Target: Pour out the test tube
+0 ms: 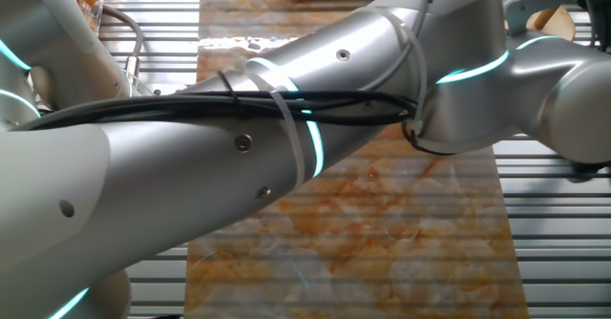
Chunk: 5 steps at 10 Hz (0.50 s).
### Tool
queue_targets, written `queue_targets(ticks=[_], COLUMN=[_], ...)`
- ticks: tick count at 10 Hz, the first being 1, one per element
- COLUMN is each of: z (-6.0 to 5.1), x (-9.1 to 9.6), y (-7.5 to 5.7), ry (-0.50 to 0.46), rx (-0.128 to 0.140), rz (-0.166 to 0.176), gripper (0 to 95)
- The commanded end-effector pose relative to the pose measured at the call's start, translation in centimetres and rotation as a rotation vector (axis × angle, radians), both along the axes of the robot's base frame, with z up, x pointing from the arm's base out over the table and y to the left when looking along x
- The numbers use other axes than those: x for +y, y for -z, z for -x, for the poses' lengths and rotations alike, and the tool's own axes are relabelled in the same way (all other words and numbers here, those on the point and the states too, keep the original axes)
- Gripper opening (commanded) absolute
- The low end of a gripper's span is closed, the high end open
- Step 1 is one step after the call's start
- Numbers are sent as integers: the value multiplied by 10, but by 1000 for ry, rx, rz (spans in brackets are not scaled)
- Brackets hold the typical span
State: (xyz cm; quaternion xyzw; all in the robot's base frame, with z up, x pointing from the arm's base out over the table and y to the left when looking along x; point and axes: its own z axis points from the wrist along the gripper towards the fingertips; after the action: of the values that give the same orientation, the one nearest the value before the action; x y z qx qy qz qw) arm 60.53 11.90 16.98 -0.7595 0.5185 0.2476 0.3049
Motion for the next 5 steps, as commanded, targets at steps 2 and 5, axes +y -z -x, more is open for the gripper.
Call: queue_targets(ticks=[2, 5], z=[0, 0], x=[-1, -1], y=[0, 0], ry=[-1, 2], rx=[6, 13], rz=[-1, -3], gripper=[0, 0])
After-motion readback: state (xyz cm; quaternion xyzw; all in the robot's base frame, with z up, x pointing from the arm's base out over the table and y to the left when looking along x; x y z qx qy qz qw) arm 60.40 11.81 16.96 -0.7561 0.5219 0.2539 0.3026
